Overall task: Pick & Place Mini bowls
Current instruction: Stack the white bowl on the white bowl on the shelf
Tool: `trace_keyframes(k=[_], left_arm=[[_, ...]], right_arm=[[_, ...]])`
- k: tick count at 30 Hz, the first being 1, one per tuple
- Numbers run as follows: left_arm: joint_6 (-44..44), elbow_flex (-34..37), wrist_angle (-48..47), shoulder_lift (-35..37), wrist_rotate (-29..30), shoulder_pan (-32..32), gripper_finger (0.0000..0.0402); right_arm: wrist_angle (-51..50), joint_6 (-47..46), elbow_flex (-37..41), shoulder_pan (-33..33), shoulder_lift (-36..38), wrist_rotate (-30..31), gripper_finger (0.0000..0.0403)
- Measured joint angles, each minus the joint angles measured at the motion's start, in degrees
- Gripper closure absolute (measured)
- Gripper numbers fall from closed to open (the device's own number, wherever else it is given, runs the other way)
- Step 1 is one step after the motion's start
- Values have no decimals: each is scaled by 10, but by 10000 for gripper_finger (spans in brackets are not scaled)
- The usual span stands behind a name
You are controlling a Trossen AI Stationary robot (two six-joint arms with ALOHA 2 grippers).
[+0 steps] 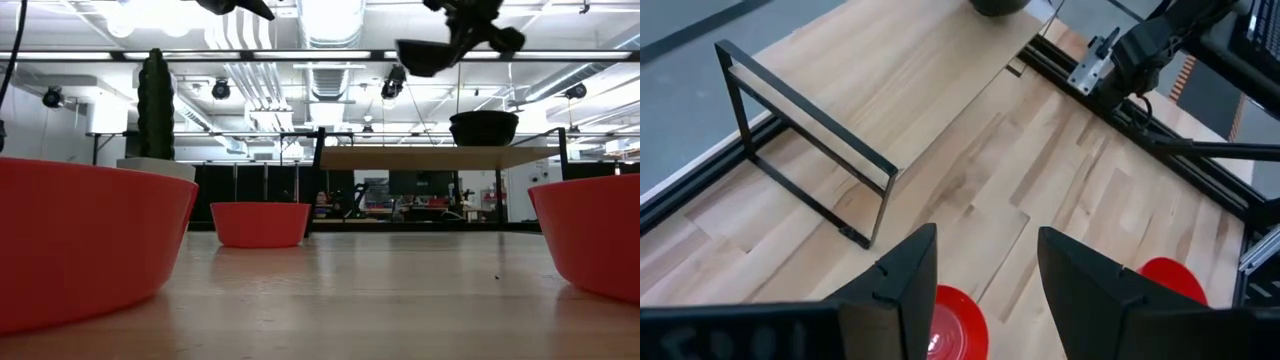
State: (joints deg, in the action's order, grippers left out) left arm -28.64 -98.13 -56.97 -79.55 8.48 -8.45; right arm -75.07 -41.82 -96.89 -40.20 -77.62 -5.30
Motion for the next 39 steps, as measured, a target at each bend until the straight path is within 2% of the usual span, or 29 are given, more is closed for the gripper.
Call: trace_keyframes(k=[11,15,26,39], left_arm=[[6,0,0,1,0,0,236],[8,0,0,1,0,0,236],[38,0,-3,1,0,0,236],[46,-1,-6,4,0,-1,236]], right_arm=[[-60,-20,15,-93,36,27,390],[-79,-21,19,-132,36,43,390],[-70,-32,69,-210,3,31,390],[-87,-32,87,-227,-23,-24,390]])
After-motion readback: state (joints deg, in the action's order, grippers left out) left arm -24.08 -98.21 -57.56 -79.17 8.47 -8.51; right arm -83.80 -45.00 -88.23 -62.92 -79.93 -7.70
